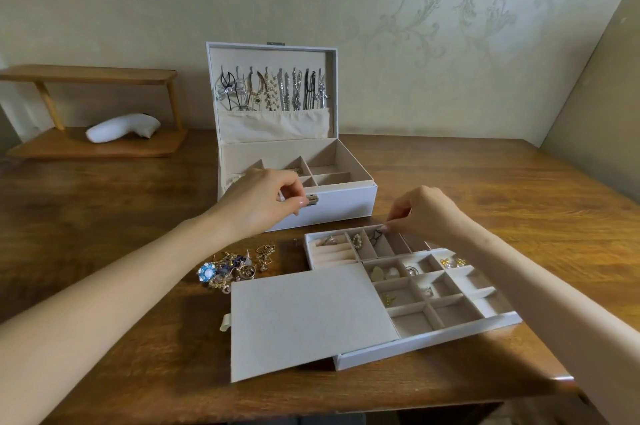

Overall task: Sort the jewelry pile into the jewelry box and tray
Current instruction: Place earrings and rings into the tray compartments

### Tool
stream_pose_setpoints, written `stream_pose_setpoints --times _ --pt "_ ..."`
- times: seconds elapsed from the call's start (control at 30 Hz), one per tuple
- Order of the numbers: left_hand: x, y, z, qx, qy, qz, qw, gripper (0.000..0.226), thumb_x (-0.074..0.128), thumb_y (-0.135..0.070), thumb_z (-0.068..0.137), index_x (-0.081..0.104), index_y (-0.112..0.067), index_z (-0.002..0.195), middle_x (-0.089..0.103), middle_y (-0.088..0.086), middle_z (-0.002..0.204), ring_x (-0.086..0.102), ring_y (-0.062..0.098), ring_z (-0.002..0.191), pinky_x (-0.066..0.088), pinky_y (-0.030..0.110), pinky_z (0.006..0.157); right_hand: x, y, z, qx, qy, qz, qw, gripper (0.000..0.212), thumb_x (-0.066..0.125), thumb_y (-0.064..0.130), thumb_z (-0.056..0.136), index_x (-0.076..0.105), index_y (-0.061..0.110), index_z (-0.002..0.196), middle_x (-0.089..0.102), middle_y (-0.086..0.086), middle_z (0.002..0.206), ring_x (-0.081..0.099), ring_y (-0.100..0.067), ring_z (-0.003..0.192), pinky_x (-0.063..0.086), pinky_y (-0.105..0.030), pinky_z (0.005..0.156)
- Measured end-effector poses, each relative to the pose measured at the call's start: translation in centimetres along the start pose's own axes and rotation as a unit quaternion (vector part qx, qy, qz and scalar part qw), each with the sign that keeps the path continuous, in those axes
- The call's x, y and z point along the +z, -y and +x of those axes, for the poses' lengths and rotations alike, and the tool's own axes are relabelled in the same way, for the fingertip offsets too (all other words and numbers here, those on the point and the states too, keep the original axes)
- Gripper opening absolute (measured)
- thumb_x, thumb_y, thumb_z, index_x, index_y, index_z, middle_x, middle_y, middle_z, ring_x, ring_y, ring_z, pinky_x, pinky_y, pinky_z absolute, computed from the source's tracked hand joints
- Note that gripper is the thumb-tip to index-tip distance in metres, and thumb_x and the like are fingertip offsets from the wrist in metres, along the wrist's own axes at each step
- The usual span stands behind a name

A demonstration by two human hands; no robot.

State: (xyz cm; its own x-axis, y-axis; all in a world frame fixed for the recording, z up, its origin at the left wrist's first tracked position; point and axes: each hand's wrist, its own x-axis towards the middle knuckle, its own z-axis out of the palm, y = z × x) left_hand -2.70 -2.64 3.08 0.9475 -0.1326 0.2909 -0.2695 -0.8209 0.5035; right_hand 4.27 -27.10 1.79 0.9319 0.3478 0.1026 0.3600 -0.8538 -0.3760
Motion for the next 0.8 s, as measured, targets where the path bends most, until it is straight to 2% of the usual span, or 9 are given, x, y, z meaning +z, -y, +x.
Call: stream_pose_setpoints --times 0.13,0.2,0.3,0.37,0.47,0.57,0.63,0.8 --pt "0.2 -0.1 0.1 -0.001 0.002 -0.001 1.000 0.005 0.061 -0.024 0.090 0.063 -0.020 0.087 0.062 -0.013 0.075 0.053 0.002 0.066 0.046 0.026 0.067 0.2 -0.1 -0.3 0.004 0.029 0.025 0.999 0.008 0.070 0.021 0.082 0.074 0.015 0.079 0.056 0.010 0.060 0.046 -0.003 0.052 0.036 -0.016 0.048" --pt "0.4 -0.3 0.2 0.006 0.003 0.001 1.000 0.005 0.061 -0.023 0.090 0.064 -0.019 0.088 0.061 -0.013 0.076 0.054 0.003 0.071 0.047 0.027 0.070 0.2 -0.4 -0.5 0.021 0.044 0.039 0.998 0.014 0.067 0.021 0.085 0.073 0.012 0.075 0.053 0.006 0.055 0.041 -0.005 0.047 0.031 -0.012 0.042" --pt "1.3 -1.4 0.6 0.056 0.010 0.026 0.998 0.009 0.062 -0.027 0.089 0.069 -0.023 0.088 0.062 -0.011 0.081 0.057 0.009 0.079 0.047 0.029 0.074 0.2 -0.8 -0.4 0.042 0.042 0.065 0.996 0.033 0.068 0.029 0.085 0.067 0.001 0.068 0.040 0.002 0.049 0.031 -0.012 0.047 0.025 -0.021 0.044" --pt "2.4 -2.5 1.1 0.103 0.045 0.058 0.992 0.017 0.058 -0.032 0.091 0.072 -0.024 0.095 0.058 -0.007 0.089 0.052 0.012 0.088 0.043 0.029 0.076 0.3 -0.6 -0.3 0.049 0.036 0.065 0.996 0.038 0.071 0.033 0.083 0.063 0.007 0.057 0.036 0.003 0.046 0.029 -0.013 0.048 0.024 -0.025 0.047" --pt "4.2 -4.0 1.8 0.157 0.099 0.128 0.974 0.029 0.048 -0.039 0.096 0.071 -0.024 0.105 0.044 -0.004 0.092 0.037 0.010 0.092 0.034 0.027 0.079 0.2 -0.1 -0.2 0.062 0.042 0.077 0.994 0.043 0.074 0.030 0.080 0.054 0.022 0.043 0.037 0.006 0.042 0.031 -0.013 0.049 0.025 -0.025 0.047" --pt "5.2 -4.4 2.3 0.179 0.115 0.188 0.959 0.035 0.041 -0.038 0.098 0.070 -0.019 0.097 0.039 -0.002 0.094 0.028 0.010 0.091 0.030 0.029 0.079 0.1 -0.1 0.0 0.068 0.051 0.088 0.992 0.024 0.077 0.029 0.078 0.071 0.013 0.062 0.045 0.002 0.050 0.036 -0.012 0.053 0.028 -0.023 0.048" --pt "5.5 -4.4 2.5 0.182 0.120 0.198 0.956 0.036 0.040 -0.036 0.099 0.069 -0.016 0.093 0.038 -0.001 0.094 0.027 0.011 0.091 0.029 0.029 0.080 0.1 -0.1 0.1 0.071 0.052 0.101 0.991 0.018 0.078 0.028 0.077 0.075 0.010 0.072 0.051 0.000 0.055 0.040 -0.012 0.056 0.031 -0.023 0.049" --pt "5.7 -4.1 2.7 0.176 0.132 0.201 0.955 0.035 0.038 -0.036 0.099 0.068 -0.017 0.095 0.037 -0.001 0.093 0.027 0.011 0.091 0.030 0.030 0.081 0.0 -0.5 0.1 0.081 0.048 0.120 0.988 0.015 0.078 0.027 0.077 0.075 0.012 0.074 0.052 0.003 0.054 0.041 -0.008 0.053 0.031 -0.018 0.047"
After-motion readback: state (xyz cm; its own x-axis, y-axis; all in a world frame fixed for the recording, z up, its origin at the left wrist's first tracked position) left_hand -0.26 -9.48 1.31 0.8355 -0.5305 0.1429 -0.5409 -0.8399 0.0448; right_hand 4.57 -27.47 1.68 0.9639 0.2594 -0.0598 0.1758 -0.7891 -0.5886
